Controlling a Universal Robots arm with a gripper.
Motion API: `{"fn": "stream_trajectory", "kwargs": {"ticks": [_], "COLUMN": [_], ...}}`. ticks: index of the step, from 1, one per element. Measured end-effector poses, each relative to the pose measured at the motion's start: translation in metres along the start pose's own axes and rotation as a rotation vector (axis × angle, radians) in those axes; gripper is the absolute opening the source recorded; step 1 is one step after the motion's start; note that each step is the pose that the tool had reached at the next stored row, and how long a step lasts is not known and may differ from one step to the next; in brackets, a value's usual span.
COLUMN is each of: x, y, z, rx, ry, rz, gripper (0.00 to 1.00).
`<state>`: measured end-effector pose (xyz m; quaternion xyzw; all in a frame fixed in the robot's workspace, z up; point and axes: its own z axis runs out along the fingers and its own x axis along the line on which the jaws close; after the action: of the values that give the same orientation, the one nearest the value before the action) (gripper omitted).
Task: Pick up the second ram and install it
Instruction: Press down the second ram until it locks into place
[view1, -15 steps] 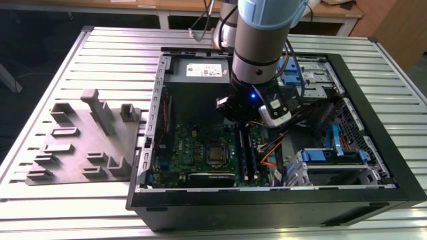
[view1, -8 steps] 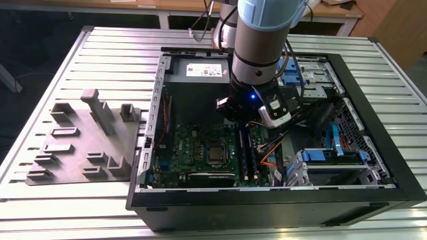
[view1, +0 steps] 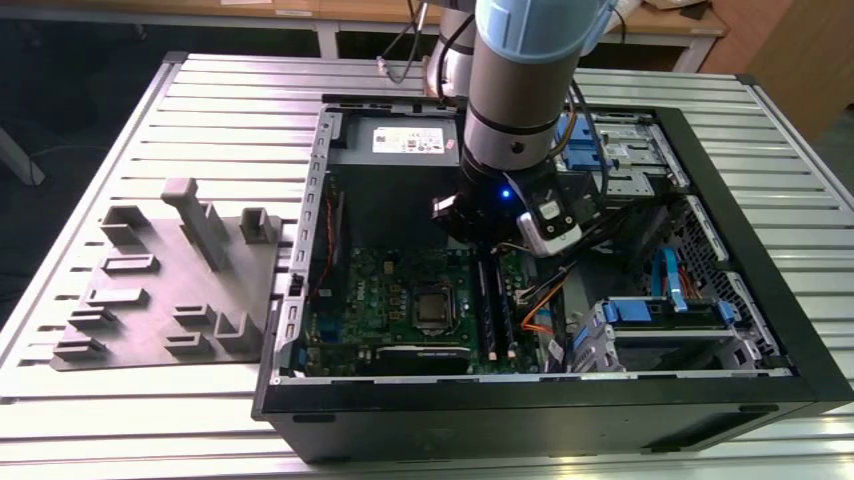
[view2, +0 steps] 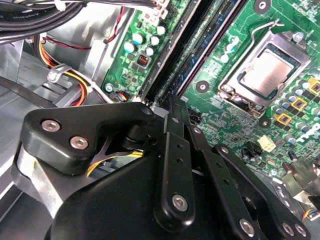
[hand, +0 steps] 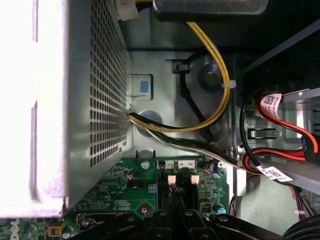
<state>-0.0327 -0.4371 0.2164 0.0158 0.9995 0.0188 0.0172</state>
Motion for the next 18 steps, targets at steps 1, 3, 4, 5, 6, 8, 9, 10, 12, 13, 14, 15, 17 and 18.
{"fn": "stream_trajectory", "kwargs": {"ticks": [1,3,4,5,6,8,9,10,12,13,14,15,17,18], "x": [0.0000,-0.0001,-0.0001,-0.0002,-0.0003,-0.0004,-0.0005,-0.0005,-0.0007,-0.0008,-0.0009,-0.0009,-0.0010,-0.0010], "y": [0.0000,0.0001,0.0002,0.0004,0.0005,0.0005,0.0005,0.0006,0.0007,0.0008,0.0009,0.0009,0.0009,0.0009], "z": [0.0001,-0.0002,-0.0011,-0.0025,-0.0047,-0.0092,-0.0112,-0.0131,-0.0167,-0.0186,-0.0204,-0.0215,-0.0215,-0.0215], "rx": [-0.0003,-0.0009,-0.0020,-0.0030,-0.0020,-0.0012,-0.0010,-0.0009,-0.0010,-0.0009,-0.0009,-0.0008,-0.0011,-0.0011], "ry": [-0.0001,-0.0003,-0.0007,-0.0010,-0.0006,-0.0003,-0.0003,-0.0002,-0.0003,-0.0003,-0.0003,-0.0002,-0.0003,-0.0003], "rz": [0.000,0.000,0.000,0.000,0.000,0.000,0.000,0.000,0.000,0.000,0.000,0.000,0.000,0.000], "gripper": [0.07,0.07,0.07,0.07,0.07,0.07,0.07,0.07,0.07,0.07,0.07,0.07,0.07,0.07]}}
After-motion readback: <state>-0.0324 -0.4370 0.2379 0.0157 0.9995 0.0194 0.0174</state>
